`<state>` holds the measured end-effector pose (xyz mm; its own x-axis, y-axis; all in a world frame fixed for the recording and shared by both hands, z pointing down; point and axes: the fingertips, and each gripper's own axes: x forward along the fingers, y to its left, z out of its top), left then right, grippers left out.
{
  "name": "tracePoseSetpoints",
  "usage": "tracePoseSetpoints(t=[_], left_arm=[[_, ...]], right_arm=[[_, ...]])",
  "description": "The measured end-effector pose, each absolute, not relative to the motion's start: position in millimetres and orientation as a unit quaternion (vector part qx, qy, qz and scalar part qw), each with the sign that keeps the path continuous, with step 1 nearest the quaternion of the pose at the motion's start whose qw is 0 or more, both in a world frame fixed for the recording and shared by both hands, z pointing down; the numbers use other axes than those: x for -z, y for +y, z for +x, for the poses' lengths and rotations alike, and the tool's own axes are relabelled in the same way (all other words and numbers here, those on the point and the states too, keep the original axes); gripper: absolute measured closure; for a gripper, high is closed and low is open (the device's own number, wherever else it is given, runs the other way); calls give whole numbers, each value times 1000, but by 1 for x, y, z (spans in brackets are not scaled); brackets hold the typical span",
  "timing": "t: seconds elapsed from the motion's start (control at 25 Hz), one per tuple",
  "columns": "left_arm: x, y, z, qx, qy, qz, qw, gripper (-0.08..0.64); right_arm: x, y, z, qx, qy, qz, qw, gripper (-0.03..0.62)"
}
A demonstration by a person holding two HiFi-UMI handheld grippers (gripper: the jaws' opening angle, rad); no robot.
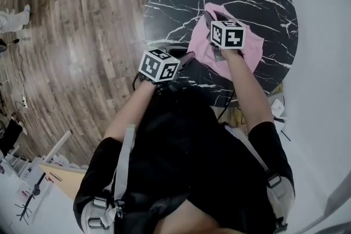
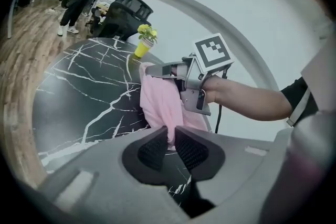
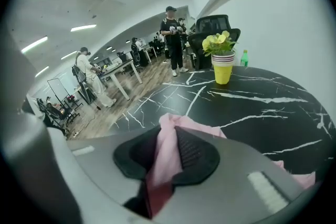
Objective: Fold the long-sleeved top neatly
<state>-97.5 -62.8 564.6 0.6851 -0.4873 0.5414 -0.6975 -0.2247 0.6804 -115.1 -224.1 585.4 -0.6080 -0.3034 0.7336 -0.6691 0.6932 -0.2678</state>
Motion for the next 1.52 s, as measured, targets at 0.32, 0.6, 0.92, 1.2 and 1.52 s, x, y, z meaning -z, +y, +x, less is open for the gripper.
tracePoseSetpoints(t=[0.32,0.6,0.92,1.2,1.52], left_arm=[[-524,-67,-23,-107,-332,810,471,509],[-514,-67,43,-141,-299,830,448,509],[-519,-63,106,-181,-259,841,440,508],[-529,-56,151,-229,-238,842,426,505],[-541,-52,183,-245,-247,828,439,474]], right_arm=[[-544,-228,-49,-309,-876,271,252,520],[-534,-231,29,-358,-866,283,204,520],[-546,-228,104,-388,-847,307,193,518],[-553,-222,141,-390,-849,304,185,517],[-559,-220,176,-399,-849,303,167,506]])
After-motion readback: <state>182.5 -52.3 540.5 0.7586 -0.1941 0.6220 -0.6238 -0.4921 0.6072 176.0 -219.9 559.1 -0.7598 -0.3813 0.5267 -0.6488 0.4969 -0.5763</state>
